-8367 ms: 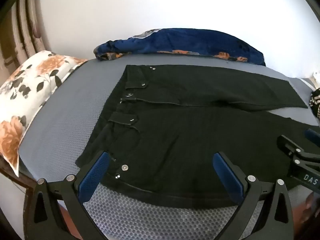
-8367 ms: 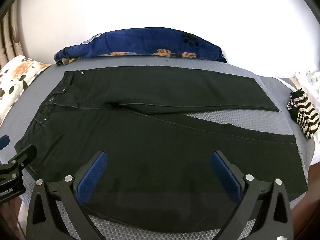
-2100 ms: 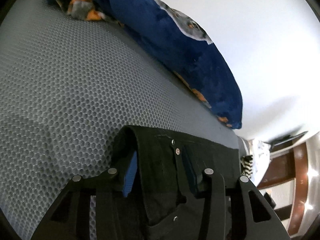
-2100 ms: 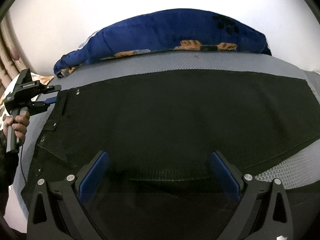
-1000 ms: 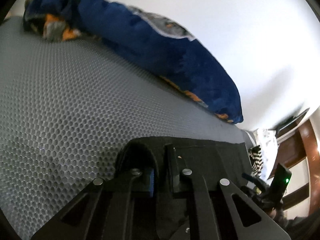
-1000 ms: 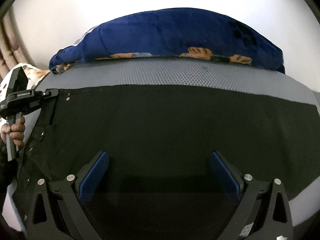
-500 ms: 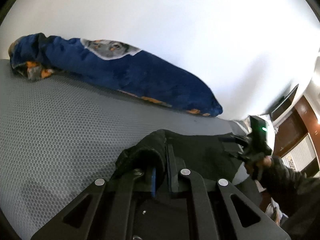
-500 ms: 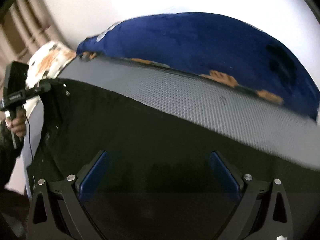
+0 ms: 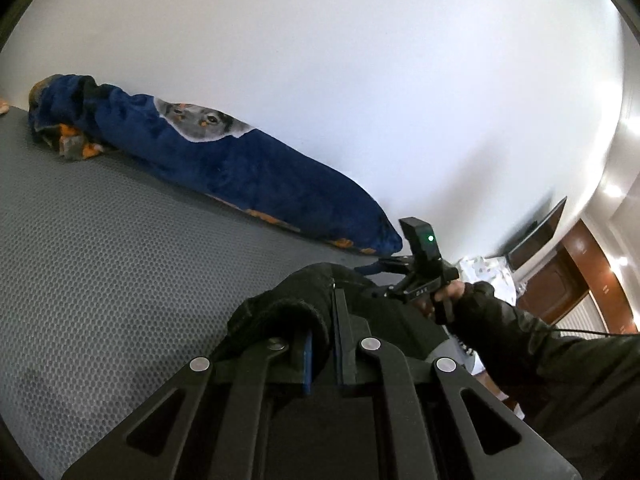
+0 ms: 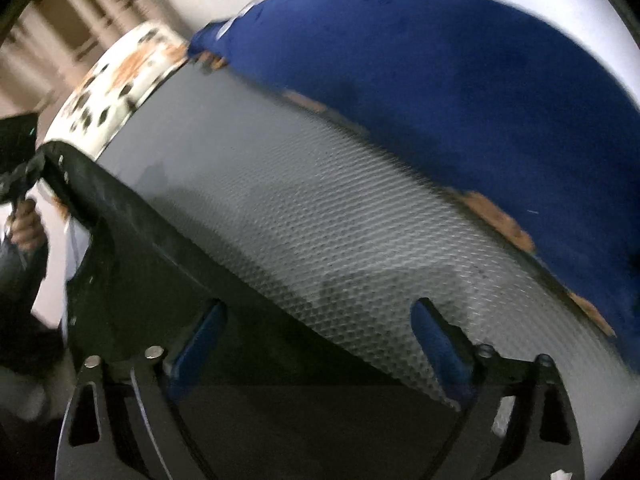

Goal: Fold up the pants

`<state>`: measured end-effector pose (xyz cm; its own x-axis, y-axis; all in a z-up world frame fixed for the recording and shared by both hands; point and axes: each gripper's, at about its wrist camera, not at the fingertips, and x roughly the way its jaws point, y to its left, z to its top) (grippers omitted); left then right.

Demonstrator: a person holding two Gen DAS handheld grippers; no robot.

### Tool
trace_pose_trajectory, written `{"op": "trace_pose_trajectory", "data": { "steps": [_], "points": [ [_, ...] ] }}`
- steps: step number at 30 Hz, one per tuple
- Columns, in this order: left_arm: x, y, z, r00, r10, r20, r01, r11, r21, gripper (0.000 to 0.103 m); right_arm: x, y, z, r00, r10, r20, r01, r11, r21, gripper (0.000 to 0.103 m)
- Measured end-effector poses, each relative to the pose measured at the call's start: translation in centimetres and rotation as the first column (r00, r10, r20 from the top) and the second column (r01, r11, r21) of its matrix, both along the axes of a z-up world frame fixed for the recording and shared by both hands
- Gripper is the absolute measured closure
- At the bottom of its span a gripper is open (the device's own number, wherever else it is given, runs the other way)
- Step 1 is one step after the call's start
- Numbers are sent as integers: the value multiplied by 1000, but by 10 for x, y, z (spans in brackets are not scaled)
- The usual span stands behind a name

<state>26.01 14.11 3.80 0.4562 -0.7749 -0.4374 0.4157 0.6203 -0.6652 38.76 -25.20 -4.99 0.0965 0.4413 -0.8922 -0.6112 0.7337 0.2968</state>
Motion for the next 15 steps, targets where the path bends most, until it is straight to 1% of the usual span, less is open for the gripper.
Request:
{"op": "trace_pose_trajectory", "data": {
  "steps": [1, 3, 7, 11, 13, 15],
  "points": [
    [-1, 0, 1, 1000, 2, -1, -2, 1000, 2, 95, 1, 2, -3, 1000, 23, -19, -23, 1000, -7, 21],
    [-1, 0, 1, 1000, 10, -7, -10, 1000, 4, 95, 2, 8, -7, 997, 63, -38, -64, 998, -20, 25],
    [-7, 0, 6, 1000, 13, -5, -13, 1000, 16, 95, 1, 15, -14, 988, 136, -68, -139, 990, -33, 37],
    [-3, -2, 2, 1000, 22, -16, -22, 999, 27, 95, 3, 8, -18, 986, 147, -84, -151, 988, -42, 50],
    [-3, -1, 1, 999, 26, -22, -25, 999, 28, 95, 3, 8, -17, 987, 143, -80, -147, 988, -52, 53],
    [-3, -1, 0, 1000, 23, -21, -22, 999, 30, 95, 2, 4, -17, 988, 139, -69, -144, 987, -72, 54]
  ]
}}
